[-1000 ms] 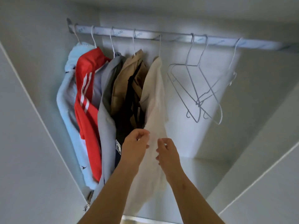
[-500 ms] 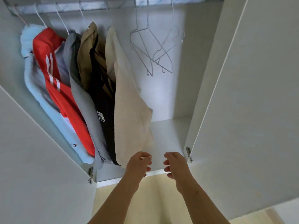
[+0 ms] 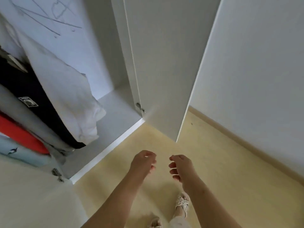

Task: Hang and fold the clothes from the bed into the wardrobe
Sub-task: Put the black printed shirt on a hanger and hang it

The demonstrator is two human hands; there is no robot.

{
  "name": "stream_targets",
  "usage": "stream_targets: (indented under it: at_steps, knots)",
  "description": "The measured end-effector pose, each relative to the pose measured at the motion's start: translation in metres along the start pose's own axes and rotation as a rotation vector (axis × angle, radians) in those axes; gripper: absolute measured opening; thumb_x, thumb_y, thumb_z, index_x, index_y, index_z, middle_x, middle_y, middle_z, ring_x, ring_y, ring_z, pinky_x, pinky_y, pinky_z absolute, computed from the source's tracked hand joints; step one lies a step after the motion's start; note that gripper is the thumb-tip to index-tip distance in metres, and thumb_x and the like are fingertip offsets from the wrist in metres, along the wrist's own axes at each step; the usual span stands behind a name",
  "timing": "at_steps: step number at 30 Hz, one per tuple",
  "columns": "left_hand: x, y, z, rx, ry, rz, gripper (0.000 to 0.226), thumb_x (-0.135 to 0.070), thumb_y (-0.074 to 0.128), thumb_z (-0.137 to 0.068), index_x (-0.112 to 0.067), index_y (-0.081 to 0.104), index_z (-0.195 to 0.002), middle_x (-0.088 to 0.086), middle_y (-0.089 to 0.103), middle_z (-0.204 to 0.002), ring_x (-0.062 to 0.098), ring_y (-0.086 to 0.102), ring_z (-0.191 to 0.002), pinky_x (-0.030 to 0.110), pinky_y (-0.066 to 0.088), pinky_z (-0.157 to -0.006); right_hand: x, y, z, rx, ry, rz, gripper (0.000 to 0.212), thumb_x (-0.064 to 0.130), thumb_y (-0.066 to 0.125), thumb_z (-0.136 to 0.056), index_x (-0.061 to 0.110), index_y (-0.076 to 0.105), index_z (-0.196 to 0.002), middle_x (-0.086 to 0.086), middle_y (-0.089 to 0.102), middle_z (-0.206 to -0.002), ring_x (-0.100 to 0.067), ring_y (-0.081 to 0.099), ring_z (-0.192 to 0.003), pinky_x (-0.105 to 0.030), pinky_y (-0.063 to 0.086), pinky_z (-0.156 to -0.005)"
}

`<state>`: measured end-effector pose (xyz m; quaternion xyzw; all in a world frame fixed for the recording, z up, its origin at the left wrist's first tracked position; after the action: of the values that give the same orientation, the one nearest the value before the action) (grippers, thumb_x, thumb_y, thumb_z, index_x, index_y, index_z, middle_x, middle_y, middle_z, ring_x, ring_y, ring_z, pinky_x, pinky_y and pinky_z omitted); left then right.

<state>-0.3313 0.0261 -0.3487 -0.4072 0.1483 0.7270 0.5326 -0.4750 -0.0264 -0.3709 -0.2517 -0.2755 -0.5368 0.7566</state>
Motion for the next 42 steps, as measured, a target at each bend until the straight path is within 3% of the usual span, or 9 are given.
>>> stream_targets:
  at_steps: [12, 20, 25, 28, 35, 39, 42]
  knots:
    - [0.039, 0.231, 0.116, 0.439, 0.155, -0.408, 0.011, -0.022, 0.052, -0.089, -0.025, 0.059, -0.081, -0.005, 0.063, -0.077, 0.008, 0.056, -0.058, 0.021, 0.039, -0.054, -0.160, -0.217, 0.108, -0.399, 0.098, -0.473, 0.014, 0.015, 0.049, -0.090, 0.014, 0.058, -0.081, -0.001, 0.053, -0.065, -0.013, 0.046, -0.047, -0.018, 0.033, -0.044]
    - [0.107, 0.434, 0.272, 0.788, 0.234, -0.618, 0.017, -0.013, 0.051, -0.091, -0.021, 0.058, -0.077, -0.006, 0.056, -0.067, 0.006, 0.047, -0.047, 0.013, 0.032, -0.039, -0.309, -0.397, 0.233, -0.741, 0.136, -0.780, 0.012, 0.011, 0.048, -0.090, 0.012, 0.056, -0.081, -0.003, 0.053, -0.065, -0.014, 0.044, -0.047, -0.020, 0.033, -0.047]
    - [0.162, 0.525, 0.361, 0.940, 0.246, -0.747, 0.015, -0.015, 0.050, -0.092, -0.020, 0.058, -0.081, -0.005, 0.057, -0.071, 0.007, 0.049, -0.051, 0.015, 0.033, -0.042, -0.397, -0.469, 0.304, -0.903, 0.172, -0.919, 0.014, 0.011, 0.048, -0.090, 0.013, 0.053, -0.077, -0.001, 0.049, -0.061, -0.014, 0.041, -0.046, -0.021, 0.031, -0.048]
    - [0.188, 0.564, 0.407, 1.037, 0.265, -0.837, 0.013, -0.016, 0.050, -0.092, -0.019, 0.059, -0.082, -0.004, 0.057, -0.071, 0.007, 0.049, -0.051, 0.015, 0.034, -0.042, -0.441, -0.501, 0.340, -1.003, 0.162, -1.044, 0.015, 0.007, 0.047, -0.089, 0.012, 0.050, -0.076, 0.001, 0.042, -0.054, -0.010, 0.035, -0.038, -0.017, 0.026, -0.040]
    - [0.220, 0.655, 0.460, 1.148, 0.327, -0.982, 0.014, -0.016, 0.049, -0.092, -0.019, 0.059, -0.083, -0.002, 0.057, -0.074, 0.009, 0.050, -0.056, 0.017, 0.036, -0.047, -0.489, -0.545, 0.357, -1.018, 0.172, -1.245, 0.012, 0.009, 0.047, -0.091, 0.012, 0.051, -0.080, 0.002, 0.042, -0.050, -0.009, 0.034, -0.036, -0.017, 0.022, -0.038]
    - [0.236, 0.715, 0.482, 1.197, 0.304, -0.993, 0.015, -0.014, 0.048, -0.094, -0.016, 0.060, -0.085, 0.000, 0.056, -0.074, 0.009, 0.047, -0.053, 0.013, 0.035, -0.039, -0.518, -0.595, 0.365, -1.089, 0.193, -1.315, 0.017, 0.008, 0.045, -0.093, 0.012, 0.050, -0.078, 0.005, 0.041, -0.042, -0.008, 0.033, -0.034, -0.015, 0.021, -0.035]
    - [0.239, 0.771, 0.496, 1.213, 0.309, -0.994, 0.013, -0.016, 0.049, -0.093, -0.016, 0.060, -0.087, 0.000, 0.057, -0.076, 0.010, 0.048, -0.056, 0.016, 0.037, -0.044, -0.531, -0.644, 0.363, -1.115, 0.207, -1.364, 0.018, 0.006, 0.045, -0.093, 0.011, 0.050, -0.077, 0.002, 0.040, -0.044, -0.009, 0.031, -0.033, -0.015, 0.023, -0.036]
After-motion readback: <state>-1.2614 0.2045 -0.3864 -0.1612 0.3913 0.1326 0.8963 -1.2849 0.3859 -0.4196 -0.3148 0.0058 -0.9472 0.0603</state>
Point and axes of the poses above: each hand's wrist, its own z-axis away from the middle knuckle, its own y-axis out of the palm, x = y × z, the point moved 7 cm from there along -z, towards the middle knuckle
